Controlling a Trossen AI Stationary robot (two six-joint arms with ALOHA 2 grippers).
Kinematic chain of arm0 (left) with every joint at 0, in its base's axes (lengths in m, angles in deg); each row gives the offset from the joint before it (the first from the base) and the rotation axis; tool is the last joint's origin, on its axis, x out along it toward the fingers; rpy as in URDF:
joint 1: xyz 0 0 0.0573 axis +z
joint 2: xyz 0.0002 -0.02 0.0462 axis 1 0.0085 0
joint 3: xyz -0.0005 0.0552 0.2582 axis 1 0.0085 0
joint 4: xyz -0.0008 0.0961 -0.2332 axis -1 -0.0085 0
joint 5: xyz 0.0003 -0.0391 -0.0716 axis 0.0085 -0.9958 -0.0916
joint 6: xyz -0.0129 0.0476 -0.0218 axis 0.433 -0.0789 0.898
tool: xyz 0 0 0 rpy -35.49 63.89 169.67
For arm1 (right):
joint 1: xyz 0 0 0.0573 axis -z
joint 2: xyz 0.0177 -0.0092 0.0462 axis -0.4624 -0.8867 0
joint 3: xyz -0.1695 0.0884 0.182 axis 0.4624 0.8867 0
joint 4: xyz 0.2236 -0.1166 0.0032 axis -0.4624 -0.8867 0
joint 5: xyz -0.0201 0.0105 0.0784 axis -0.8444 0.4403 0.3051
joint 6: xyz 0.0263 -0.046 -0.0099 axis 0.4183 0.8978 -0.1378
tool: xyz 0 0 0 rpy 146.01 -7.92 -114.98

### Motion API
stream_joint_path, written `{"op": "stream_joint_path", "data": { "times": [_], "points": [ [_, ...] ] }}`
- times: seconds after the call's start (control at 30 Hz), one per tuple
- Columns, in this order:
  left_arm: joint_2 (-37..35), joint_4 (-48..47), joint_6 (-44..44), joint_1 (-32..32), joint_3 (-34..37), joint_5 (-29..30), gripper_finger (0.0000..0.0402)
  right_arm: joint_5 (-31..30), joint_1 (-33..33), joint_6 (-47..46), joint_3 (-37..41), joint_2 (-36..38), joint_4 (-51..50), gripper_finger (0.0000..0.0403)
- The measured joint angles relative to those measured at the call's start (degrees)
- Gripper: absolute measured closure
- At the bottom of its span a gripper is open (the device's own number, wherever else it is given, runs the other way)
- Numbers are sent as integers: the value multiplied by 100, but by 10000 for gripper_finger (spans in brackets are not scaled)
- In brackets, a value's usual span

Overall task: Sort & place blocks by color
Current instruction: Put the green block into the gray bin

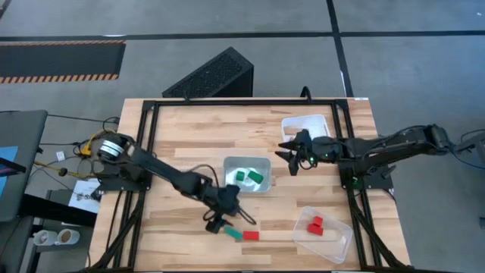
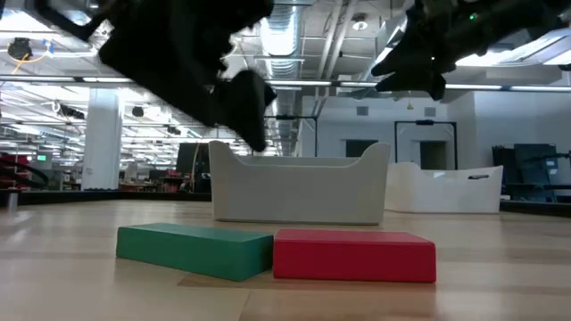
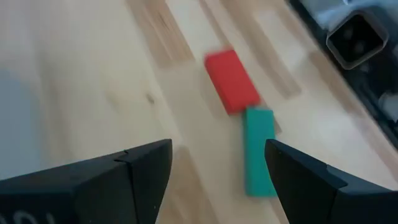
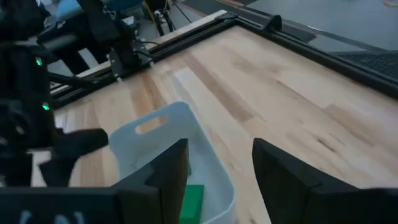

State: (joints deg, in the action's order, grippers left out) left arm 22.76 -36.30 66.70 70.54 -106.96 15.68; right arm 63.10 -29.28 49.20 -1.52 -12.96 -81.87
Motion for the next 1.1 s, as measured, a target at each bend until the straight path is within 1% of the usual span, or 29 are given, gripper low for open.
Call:
{"op": "stream_joint_path", "data": {
  "times": [0.23, 0.3, 0.37, 0.47, 0.53, 0.63, 0.67, 0.73, 0.8, 0.87, 1.1],
  "points": [
    [741, 454, 566, -426, 2, 5, 164, -704, -832, -223, -2, -88, 114, 213],
    [830, 432, 677, -545, 2, 28, 164, -897, -1039, -223, 7, -111, 123, 215],
    [901, 491, 752, -659, -5, 139, 164, -1048, -1213, -227, -11, -223, 376, 217],
    [920, 391, 777, -846, -8, 560, 164, -1194, -1353, -225, 8, -368, 492, 219],
    [918, 317, 768, -976, -9, 1013, 164, -1196, -1405, -225, -2, -497, 669, 220],
    [912, 181, 532, -1123, -11, 1650, 164, -1196, -1403, -224, -2, -722, 839, 222],
    [910, 145, 480, -1152, -13, 1780, 164, -1196, -1401, -223, -2, -777, 882, 222],
    [906, 83, 453, -1173, -20, 1838, 171, -1196, -1398, -224, -2, -887, 982, 223],
    [903, 54, 525, -1171, -20, 1822, 186, -1194, -1398, -224, -1, -989, 982, 223],
    [903, 34, 594, -1171, -20, 1793, 210, -1185, -1398, -224, 0, -1062, 1045, 223],
    [850, -47, 585, -1161, -15, 1756, 336, -1178, -1477, -209, 0, -1132, 1104, 229]
  ]
}}
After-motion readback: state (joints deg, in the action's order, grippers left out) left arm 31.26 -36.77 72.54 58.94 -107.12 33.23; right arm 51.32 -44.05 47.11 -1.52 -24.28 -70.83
